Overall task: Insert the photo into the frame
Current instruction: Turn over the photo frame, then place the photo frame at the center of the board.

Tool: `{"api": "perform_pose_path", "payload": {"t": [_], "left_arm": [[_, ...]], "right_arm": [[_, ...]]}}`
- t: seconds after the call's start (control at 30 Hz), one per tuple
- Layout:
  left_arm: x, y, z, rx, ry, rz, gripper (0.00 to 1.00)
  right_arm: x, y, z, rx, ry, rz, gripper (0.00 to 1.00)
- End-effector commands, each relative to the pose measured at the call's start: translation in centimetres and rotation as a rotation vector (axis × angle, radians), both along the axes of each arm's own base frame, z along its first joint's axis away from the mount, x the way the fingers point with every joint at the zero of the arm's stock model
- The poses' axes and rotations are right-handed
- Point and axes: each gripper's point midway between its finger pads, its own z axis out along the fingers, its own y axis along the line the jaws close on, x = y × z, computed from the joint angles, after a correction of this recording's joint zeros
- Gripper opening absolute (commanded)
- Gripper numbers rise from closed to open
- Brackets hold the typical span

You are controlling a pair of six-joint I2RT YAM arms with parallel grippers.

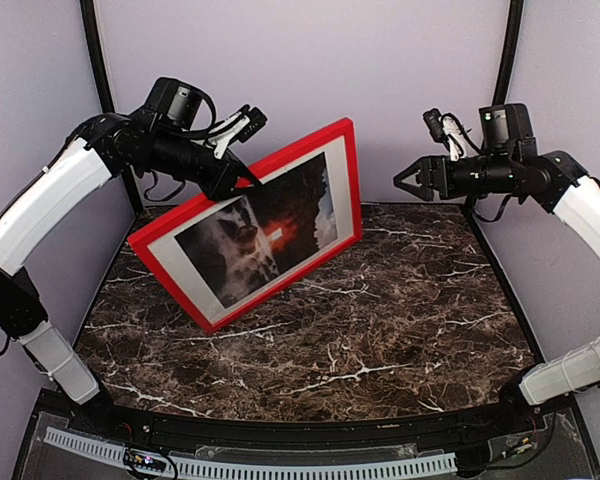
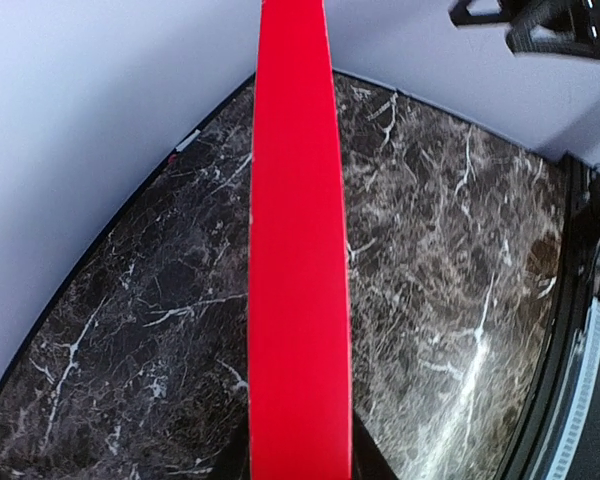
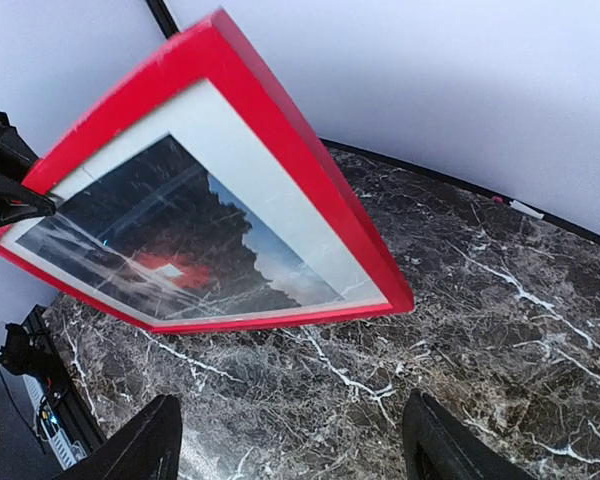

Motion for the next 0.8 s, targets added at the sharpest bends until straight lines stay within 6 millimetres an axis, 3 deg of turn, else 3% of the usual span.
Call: {"api": "perform_pose_path", "payload": {"t": [0.0, 0.1, 0.33, 0.47, 0.57, 0.6, 0.63, 0.67, 0.7, 0.73, 0.77], "left_arm": [[1.9, 0.5, 9.6, -0.38, -0.05, 0.066, 0.0], [2.9, 1.1, 10.8, -0.513, 0.016, 0.094, 0.0], [5.9, 4.4, 9.3, -0.837, 0.243, 0.275, 0.0], [7.0, 6.4, 7.3, -0.998, 0.337, 0.341, 0.0], [7.3, 6.9, 4.1, -1.031, 0.427, 0.401, 0.0], [7.4, 7.0, 3.9, -1.052, 0.423, 0.408, 0.0], [7.4, 7.1, 2.2, -1.058, 0.468, 0.437, 0.0], [7.4, 7.3, 2.1, -1.08, 0.461, 0.44, 0.0], [7.3, 7.5, 0.3, -1.084, 0.504, 0.473, 0.0], [7.4, 7.7, 0.1, -1.104, 0.5, 0.479, 0.0], [7.3, 7.8, -1.9, -1.105, 0.544, 0.513, 0.0]], "right_arm": [[1.3, -1.0, 2.0, 0.023, -0.047, -0.099, 0.77], [1.3, -1.3, 2.1, 0.023, -0.035, -0.113, 0.77], [1.6, -1.3, 1.3, 0.008, -0.001, -0.123, 0.77], [1.6, -1.6, 0.9, 0.0, 0.001, -0.134, 0.77], [1.7, -1.7, 0.5, -0.011, 0.007, -0.14, 0.77], [1.7, -1.8, 0.3, -0.013, 0.01, -0.141, 0.77], [1.8, -1.7, 0.1, -0.014, 0.016, -0.141, 0.77], [1.8, -1.7, -0.1, -0.016, 0.02, -0.141, 0.77], [1.9, -1.6, -0.3, -0.016, 0.026, -0.139, 0.77], [2.0, -1.5, -0.5, -0.016, 0.032, -0.137, 0.77], [2.0, -1.4, -0.8, -0.016, 0.038, -0.134, 0.77]]}}
